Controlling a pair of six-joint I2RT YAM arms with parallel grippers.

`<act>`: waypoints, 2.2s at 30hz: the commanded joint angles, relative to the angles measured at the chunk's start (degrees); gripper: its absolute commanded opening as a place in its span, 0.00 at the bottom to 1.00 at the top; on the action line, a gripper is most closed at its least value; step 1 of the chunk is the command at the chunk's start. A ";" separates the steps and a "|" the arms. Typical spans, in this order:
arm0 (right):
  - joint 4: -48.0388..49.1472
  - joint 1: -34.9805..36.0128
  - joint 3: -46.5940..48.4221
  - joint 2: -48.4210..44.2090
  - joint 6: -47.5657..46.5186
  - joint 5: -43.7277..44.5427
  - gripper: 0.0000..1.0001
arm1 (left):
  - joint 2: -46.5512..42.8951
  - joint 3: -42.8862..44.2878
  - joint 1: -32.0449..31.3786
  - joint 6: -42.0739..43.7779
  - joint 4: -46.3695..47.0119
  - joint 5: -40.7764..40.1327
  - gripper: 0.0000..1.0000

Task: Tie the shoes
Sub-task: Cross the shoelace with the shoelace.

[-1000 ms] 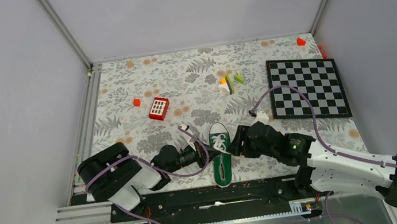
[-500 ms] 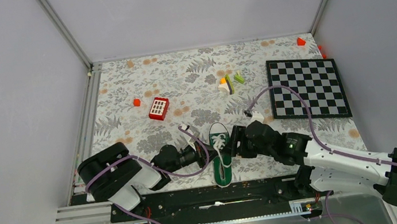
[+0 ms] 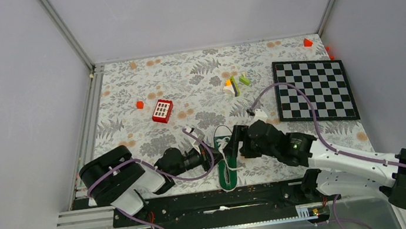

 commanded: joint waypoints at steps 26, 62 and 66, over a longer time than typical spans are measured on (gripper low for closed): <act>8.79 -3.79 7.39 12.74 -1.80 -5.41 0.53 | -1.45 0.40 -0.17 0.65 5.28 3.08 0.00; 7.46 -3.76 6.00 9.47 -2.97 -3.53 0.00 | -1.11 -1.12 -0.17 1.31 4.92 2.14 0.39; 7.40 -3.80 5.74 9.10 -2.85 -3.26 0.00 | -2.03 -2.07 -0.18 1.27 4.88 0.69 0.39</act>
